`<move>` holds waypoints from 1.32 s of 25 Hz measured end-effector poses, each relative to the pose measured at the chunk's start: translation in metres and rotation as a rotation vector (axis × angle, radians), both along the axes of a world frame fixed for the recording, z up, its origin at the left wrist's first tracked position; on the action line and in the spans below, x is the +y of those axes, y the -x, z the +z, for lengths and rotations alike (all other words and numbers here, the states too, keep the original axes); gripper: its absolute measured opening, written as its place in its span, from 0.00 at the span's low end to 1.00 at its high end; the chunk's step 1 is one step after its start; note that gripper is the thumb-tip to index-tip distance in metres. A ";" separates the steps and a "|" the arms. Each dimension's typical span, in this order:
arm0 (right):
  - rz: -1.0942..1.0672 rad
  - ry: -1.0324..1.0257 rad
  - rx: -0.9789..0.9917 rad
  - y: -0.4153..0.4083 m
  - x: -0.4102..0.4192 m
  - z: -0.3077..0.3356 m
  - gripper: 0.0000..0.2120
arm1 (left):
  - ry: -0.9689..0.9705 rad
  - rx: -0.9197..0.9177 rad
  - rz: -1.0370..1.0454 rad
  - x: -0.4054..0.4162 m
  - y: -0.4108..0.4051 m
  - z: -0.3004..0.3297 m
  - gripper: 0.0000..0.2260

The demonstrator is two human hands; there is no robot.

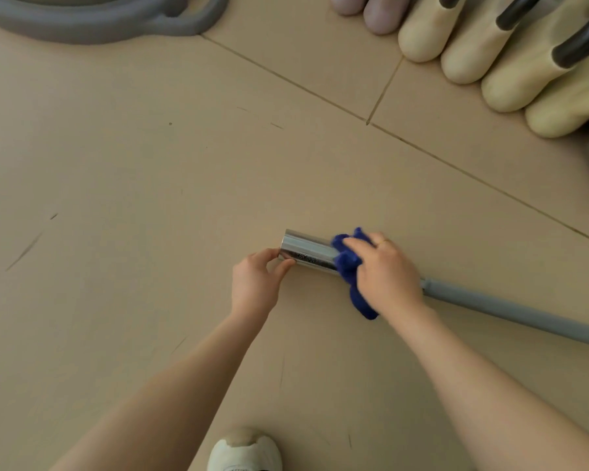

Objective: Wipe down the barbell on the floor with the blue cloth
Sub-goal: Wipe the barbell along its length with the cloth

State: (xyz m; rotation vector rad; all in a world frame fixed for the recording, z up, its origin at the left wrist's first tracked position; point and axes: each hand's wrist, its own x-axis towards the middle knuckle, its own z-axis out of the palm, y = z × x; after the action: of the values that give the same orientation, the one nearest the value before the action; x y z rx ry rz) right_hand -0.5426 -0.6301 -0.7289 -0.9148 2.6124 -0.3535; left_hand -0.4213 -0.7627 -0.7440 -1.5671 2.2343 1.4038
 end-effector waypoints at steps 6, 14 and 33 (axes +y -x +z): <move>-0.265 0.093 -0.103 -0.057 -0.028 -0.011 0.19 | 0.016 0.020 0.003 0.001 -0.001 -0.003 0.11; -0.345 -0.080 -0.020 -0.022 -0.016 -0.001 0.16 | 0.069 0.000 -0.063 0.000 0.001 -0.006 0.10; 0.173 -0.013 -0.254 -0.009 -0.070 0.001 0.18 | -0.421 0.201 0.051 -0.013 -0.016 -0.001 0.28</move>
State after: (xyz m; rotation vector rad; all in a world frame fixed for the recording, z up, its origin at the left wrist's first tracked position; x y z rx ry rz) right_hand -0.5331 -0.7000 -0.7275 -1.0119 2.2857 -0.3798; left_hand -0.4056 -0.7753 -0.7449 -1.3988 1.8279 1.9646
